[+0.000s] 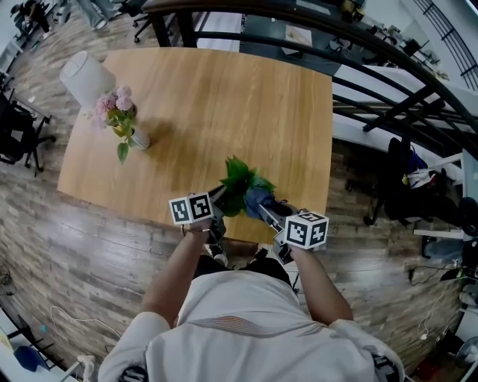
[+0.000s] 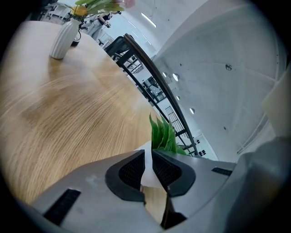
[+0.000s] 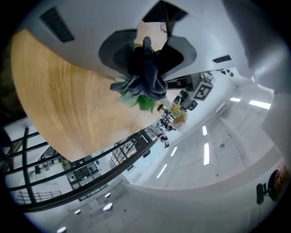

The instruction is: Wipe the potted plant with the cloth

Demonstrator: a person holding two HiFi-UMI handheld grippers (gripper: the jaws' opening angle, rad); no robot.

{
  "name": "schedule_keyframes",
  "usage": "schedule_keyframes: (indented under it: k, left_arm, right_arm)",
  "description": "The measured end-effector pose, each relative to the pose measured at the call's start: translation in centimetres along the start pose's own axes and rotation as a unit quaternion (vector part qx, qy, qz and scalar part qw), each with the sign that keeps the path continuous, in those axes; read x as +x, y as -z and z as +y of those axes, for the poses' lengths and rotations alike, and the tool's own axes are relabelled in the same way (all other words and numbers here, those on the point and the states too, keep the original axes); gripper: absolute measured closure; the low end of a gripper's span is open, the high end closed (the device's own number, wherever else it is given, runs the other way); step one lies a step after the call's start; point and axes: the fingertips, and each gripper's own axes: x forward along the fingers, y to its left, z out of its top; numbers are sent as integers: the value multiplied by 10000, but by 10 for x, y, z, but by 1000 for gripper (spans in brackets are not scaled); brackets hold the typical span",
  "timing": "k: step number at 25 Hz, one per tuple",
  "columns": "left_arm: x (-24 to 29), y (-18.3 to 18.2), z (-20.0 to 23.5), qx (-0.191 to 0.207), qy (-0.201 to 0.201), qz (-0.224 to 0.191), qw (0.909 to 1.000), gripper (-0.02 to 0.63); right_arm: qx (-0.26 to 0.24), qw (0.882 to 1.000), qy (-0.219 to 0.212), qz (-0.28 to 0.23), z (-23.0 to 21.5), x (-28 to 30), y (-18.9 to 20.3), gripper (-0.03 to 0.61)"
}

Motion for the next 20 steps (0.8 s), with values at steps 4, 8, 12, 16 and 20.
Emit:
schedule_keyframes:
  k: [4,8,12,16,20]
  left_arm:
    - [0,0,0,84,-3,4,10000,560]
    - [1,-1,0,75,-39,13,10000,560]
    - [-4,-5,-1,183,-147,-66,9997,561]
    - [-24,-23,-5,316,-251,-421,9983,560]
    - [-63,-57,-15,793,-612,-1033,9896,560]
  right_arm:
    - [238,9984,497,-152,-40,-7,8,416]
    - [176,9933,1132,-113,-74,-24,11,419]
    - [287,9898,1343,-366,-83,-48,0,420]
    - [-74,9880,1269,-881,-63,-73,-36,420]
    - [-557,9793,1304,-1443,-36,-98,-75,420]
